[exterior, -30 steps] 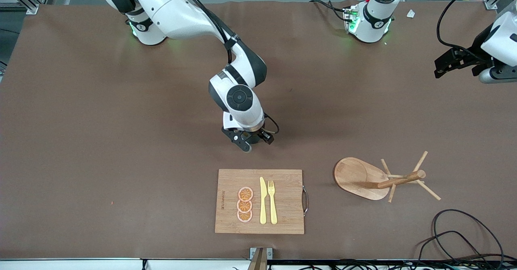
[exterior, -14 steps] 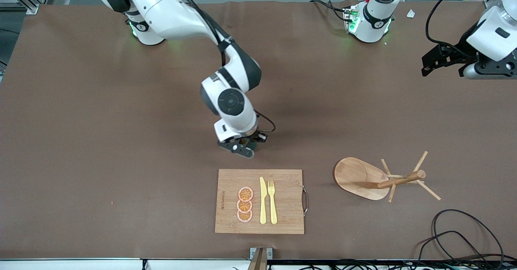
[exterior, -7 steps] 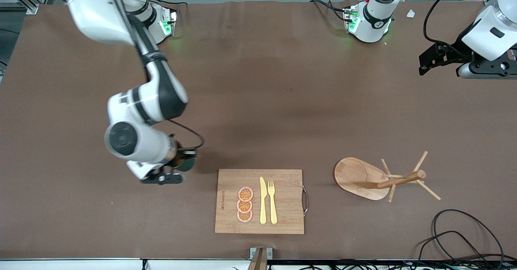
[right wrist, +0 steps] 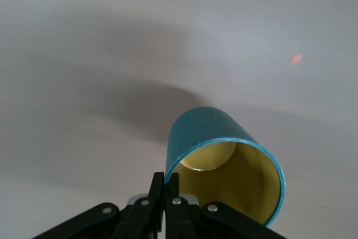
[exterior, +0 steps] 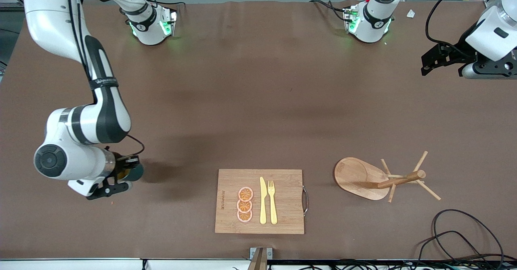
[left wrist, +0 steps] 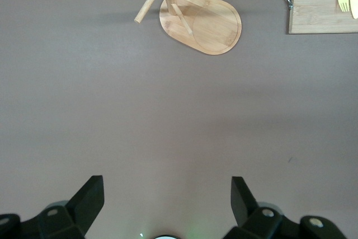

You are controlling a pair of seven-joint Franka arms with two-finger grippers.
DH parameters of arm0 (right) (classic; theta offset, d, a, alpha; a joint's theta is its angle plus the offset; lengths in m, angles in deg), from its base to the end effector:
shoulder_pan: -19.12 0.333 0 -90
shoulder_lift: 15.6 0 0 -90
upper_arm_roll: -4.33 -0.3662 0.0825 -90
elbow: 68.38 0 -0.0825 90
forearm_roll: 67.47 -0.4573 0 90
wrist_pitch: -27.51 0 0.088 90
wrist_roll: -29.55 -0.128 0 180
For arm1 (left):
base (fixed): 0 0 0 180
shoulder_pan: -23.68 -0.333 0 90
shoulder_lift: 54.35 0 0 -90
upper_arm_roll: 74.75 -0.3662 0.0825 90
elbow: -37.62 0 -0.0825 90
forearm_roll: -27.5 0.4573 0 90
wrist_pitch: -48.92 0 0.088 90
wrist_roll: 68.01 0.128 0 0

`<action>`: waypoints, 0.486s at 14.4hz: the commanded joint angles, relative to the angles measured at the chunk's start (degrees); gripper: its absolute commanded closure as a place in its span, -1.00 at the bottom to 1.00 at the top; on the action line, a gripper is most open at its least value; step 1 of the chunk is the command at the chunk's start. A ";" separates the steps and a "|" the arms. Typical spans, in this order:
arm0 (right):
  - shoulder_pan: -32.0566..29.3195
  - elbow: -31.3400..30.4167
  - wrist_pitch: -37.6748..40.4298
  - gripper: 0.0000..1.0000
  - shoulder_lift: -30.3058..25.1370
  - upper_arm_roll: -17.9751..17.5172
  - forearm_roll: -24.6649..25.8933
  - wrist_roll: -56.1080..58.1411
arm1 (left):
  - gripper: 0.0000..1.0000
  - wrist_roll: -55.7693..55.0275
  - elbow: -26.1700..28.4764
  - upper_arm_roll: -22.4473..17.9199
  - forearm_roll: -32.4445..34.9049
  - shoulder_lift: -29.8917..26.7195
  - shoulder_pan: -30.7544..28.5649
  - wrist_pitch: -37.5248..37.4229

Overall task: Transfer cup from left to right arm and place
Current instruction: 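Carry the teal mug with the right gripper beside the right arm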

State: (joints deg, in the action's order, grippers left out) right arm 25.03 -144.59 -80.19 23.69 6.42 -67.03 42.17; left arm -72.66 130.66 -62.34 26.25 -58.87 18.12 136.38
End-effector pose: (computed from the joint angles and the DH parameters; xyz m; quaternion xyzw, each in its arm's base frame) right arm 0.8117 0.0595 0.3033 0.9866 0.1473 -0.0688 0.0101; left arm 0.5894 -0.0790 0.6681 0.9998 -0.0192 -0.0104 0.0014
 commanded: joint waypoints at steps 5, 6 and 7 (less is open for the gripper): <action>-6.61 -14.23 -13.76 0.99 -4.31 -1.30 2.29 14.01 | -1.00 1.14 -0.75 0.33 0.02 0.04 -0.33 -1.14; -6.62 -14.23 -13.68 0.99 -4.31 -1.30 2.29 14.27 | -1.00 0.96 -0.75 0.33 0.11 0.04 -0.24 -1.15; -6.53 -14.23 -13.68 0.99 -4.22 -1.30 2.29 14.27 | -1.00 0.87 -0.75 0.33 0.02 -0.05 -0.16 -1.15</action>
State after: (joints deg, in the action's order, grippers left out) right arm 19.10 -155.51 -93.32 22.61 6.41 -66.08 55.89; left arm -72.65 130.65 -62.14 26.25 -58.85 18.13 136.27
